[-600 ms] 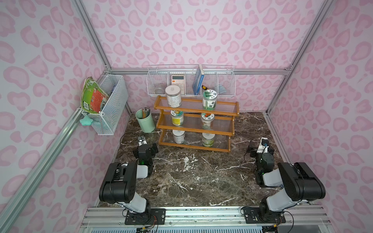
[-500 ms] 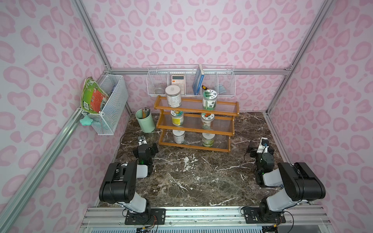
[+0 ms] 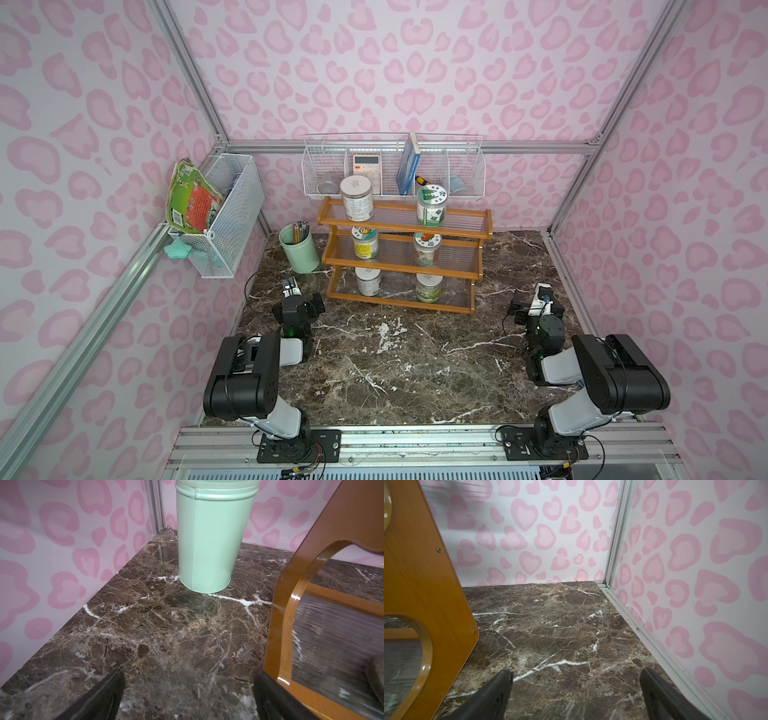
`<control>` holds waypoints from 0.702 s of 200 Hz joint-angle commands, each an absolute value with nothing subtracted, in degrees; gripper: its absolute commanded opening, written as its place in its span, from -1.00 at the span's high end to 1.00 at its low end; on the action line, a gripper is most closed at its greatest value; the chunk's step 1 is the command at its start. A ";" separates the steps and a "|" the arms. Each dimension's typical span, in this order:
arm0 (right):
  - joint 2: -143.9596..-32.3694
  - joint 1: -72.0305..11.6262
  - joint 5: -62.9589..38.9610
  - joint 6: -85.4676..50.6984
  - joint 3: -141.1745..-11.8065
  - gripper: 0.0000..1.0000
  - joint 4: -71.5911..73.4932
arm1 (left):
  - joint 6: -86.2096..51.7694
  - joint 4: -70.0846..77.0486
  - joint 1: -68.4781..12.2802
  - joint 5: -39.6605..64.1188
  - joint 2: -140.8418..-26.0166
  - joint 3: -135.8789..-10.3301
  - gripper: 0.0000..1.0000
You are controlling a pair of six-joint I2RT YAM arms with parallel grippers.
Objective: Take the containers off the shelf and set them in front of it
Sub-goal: 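Pick up a container from the shelf.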
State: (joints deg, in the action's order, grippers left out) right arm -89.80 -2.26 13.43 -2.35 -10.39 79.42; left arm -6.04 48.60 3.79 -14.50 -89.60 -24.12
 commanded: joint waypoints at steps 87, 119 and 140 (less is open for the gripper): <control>-70.54 -10.54 13.08 -2.89 -34.31 -0.98 27.59 | -9.59 -1.22 3.27 -6.08 -73.01 -44.15 -0.86; -66.80 -12.30 4.55 -1.93 -44.20 -0.98 14.28 | -9.01 -6.44 2.42 -0.44 -66.00 -44.49 -0.87; -65.76 -12.59 -2.16 -2.35 -49.72 -0.98 7.95 | -8.53 -8.86 1.74 3.21 -63.40 -45.60 -0.84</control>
State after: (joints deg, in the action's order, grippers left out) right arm -66.81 -12.25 7.16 -2.33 -45.08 19.86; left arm -8.84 -3.29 2.26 -3.14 -65.67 -44.53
